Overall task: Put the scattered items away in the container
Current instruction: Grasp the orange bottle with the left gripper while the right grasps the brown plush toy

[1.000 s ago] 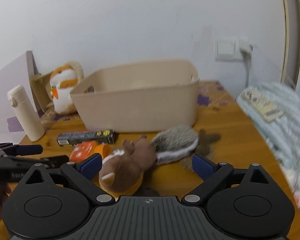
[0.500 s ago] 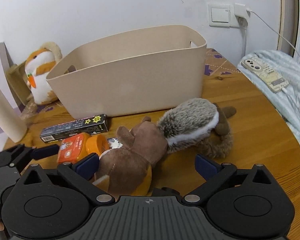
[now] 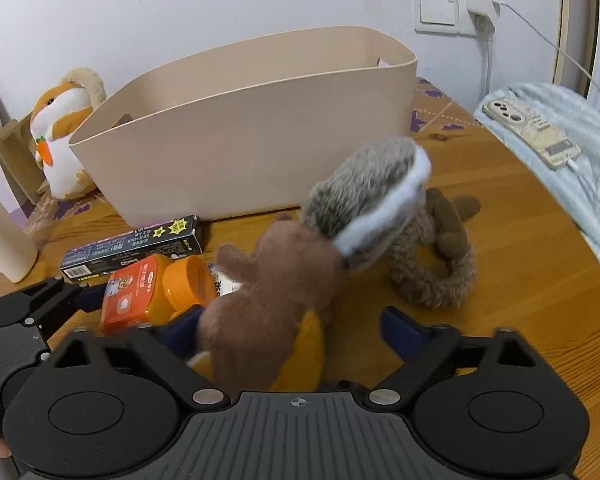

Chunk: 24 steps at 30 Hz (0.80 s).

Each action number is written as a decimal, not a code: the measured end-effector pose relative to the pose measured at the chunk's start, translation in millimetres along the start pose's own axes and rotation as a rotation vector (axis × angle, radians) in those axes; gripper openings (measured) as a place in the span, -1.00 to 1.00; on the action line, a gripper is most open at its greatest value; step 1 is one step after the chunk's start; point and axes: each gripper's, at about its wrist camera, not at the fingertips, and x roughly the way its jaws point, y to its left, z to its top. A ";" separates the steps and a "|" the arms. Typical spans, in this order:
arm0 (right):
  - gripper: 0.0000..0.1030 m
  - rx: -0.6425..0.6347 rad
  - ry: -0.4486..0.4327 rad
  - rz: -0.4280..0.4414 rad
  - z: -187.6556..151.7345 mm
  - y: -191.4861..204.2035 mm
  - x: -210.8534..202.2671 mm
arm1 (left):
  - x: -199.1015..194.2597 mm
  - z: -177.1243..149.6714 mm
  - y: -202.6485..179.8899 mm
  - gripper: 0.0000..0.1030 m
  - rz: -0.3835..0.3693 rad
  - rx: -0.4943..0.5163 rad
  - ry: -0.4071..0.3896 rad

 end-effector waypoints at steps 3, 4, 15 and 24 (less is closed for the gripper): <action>0.11 0.015 -0.012 0.005 -1.7 -5.0 -3.4 | -3.3 -2.9 -0.1 0.44 0.005 -0.009 -0.004; 0.11 0.014 -0.017 0.003 -2.3 -6.0 -4.5 | -4.9 -3.8 -1.0 0.44 0.002 -0.012 -0.006; 0.08 0.015 -0.068 0.047 -12.2 -14.6 -17.1 | -18.0 -7.8 -12.0 0.44 -0.024 -0.040 -0.029; 0.08 0.019 -0.140 0.066 -11.0 -21.2 -43.9 | -28.1 -11.9 -14.6 0.43 -0.012 -0.068 -0.054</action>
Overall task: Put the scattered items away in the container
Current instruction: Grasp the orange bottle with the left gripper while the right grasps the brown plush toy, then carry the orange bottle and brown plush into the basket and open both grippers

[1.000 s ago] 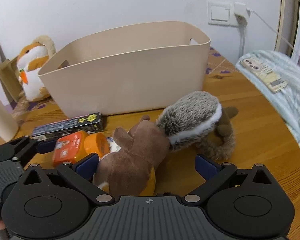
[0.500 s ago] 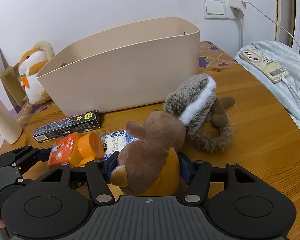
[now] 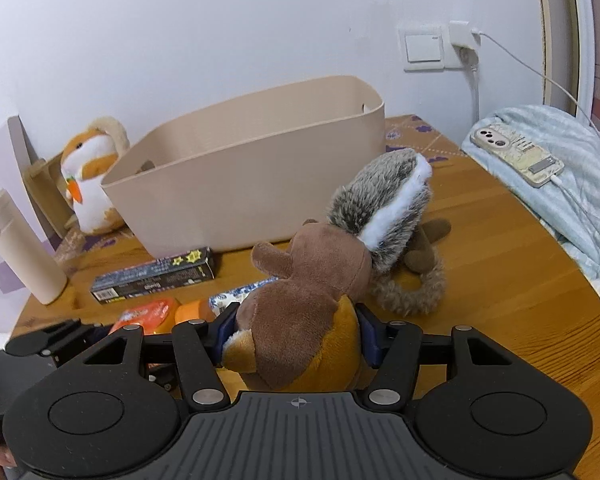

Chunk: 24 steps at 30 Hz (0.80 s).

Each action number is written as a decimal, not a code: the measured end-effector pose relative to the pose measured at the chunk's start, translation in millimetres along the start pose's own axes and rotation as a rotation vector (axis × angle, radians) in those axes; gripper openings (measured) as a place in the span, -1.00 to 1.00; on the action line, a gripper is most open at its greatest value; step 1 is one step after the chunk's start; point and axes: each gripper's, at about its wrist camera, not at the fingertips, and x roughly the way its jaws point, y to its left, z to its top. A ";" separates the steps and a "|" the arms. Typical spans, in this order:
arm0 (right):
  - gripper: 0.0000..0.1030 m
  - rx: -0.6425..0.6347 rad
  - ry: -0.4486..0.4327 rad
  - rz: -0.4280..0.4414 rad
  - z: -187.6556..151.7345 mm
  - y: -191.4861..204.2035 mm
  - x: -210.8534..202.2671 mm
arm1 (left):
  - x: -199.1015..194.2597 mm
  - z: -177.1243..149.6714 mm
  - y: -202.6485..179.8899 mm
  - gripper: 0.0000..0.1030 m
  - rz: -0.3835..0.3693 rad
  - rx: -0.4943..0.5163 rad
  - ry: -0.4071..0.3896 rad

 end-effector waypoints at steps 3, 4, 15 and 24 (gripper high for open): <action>0.08 0.009 -0.014 0.002 0.7 -2.0 -6.7 | -6.2 0.6 0.0 0.43 -0.007 -0.019 -0.020; 0.08 0.011 -0.019 0.003 1.0 -2.5 -8.6 | -8.8 1.2 -0.6 0.43 -0.009 -0.025 -0.027; 0.08 0.001 -0.095 0.022 14.0 -2.8 -38.4 | -32.9 13.5 -2.1 0.43 -0.005 -0.045 -0.089; 0.08 -0.024 -0.141 0.035 33.6 0.9 -55.1 | -57.1 37.6 -3.2 0.43 0.018 -0.029 -0.174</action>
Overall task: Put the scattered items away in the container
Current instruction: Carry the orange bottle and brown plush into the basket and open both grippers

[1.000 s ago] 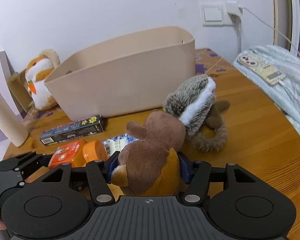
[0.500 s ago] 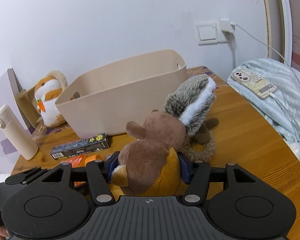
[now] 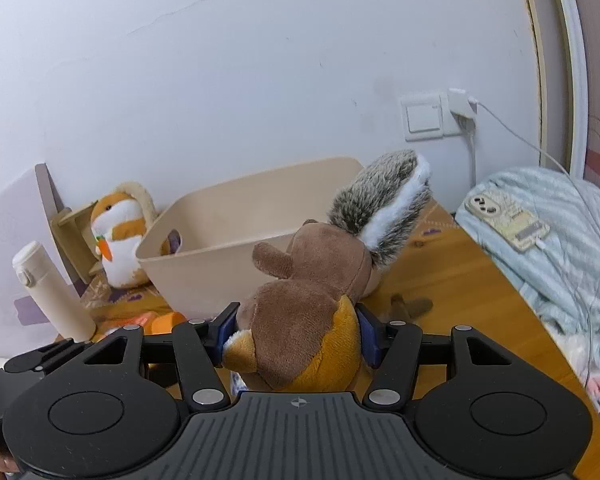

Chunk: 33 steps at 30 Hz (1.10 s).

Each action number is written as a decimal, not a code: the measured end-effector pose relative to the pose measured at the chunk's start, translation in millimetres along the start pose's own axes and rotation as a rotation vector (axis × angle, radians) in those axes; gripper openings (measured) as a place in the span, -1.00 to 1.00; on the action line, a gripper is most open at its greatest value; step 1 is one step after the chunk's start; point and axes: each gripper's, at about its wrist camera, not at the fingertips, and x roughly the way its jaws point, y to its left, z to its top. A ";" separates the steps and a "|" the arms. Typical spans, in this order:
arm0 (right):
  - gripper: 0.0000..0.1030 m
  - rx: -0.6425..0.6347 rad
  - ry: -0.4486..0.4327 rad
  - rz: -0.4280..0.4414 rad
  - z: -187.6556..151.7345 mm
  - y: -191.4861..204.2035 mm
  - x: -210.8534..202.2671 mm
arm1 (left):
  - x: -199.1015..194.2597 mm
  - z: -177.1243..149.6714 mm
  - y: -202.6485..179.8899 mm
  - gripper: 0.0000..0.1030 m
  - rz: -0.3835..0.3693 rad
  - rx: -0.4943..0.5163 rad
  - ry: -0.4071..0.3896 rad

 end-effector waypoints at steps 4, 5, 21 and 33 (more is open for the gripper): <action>0.08 -0.020 -0.028 0.000 15.6 1.7 -4.7 | -2.7 18.3 2.7 0.43 0.019 0.001 -0.041; 0.08 -0.025 -0.037 -0.003 19.7 2.4 -5.7 | -2.9 23.7 4.1 0.43 0.024 -0.001 -0.052; 0.08 -0.130 -0.156 -0.020 94.6 22.3 12.3 | 26.0 103.9 28.5 0.43 0.107 -0.002 -0.157; 0.08 -0.131 -0.130 0.010 133.0 35.2 88.0 | 96.5 130.1 43.1 0.43 0.179 -0.031 -0.105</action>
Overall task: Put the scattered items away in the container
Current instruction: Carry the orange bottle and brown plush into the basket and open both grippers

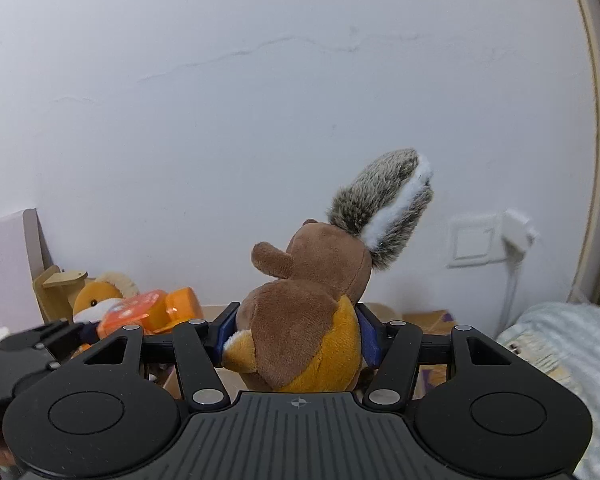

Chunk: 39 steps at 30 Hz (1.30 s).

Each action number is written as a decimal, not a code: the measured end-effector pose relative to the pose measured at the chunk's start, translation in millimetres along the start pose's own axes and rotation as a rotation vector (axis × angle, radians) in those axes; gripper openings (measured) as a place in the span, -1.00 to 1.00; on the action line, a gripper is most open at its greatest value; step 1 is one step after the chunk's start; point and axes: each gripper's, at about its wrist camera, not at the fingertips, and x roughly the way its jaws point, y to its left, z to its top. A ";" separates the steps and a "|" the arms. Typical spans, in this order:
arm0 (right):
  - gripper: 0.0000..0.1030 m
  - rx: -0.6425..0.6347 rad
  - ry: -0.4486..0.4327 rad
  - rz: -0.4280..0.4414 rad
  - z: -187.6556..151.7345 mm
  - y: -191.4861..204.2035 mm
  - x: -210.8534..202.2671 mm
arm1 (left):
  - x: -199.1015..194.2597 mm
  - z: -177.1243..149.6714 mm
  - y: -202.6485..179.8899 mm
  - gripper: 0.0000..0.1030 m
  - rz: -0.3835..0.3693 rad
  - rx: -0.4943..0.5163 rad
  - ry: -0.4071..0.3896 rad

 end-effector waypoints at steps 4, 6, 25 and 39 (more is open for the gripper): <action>0.08 0.023 0.038 -0.019 -7.6 -3.6 34.1 | 28.9 -6.0 0.1 0.43 0.066 -0.010 0.079; 0.08 0.042 0.071 -0.023 -13.7 -8.0 50.8 | 38.3 -9.6 0.9 0.43 0.081 -0.015 0.113; 0.36 0.007 0.220 -0.078 -51.1 -17.5 88.0 | 55.9 -43.2 -10.9 0.44 0.151 0.072 0.249; 0.68 -0.076 0.143 -0.108 -46.0 -15.2 29.3 | 21.1 -30.0 -33.2 0.57 0.148 0.135 0.204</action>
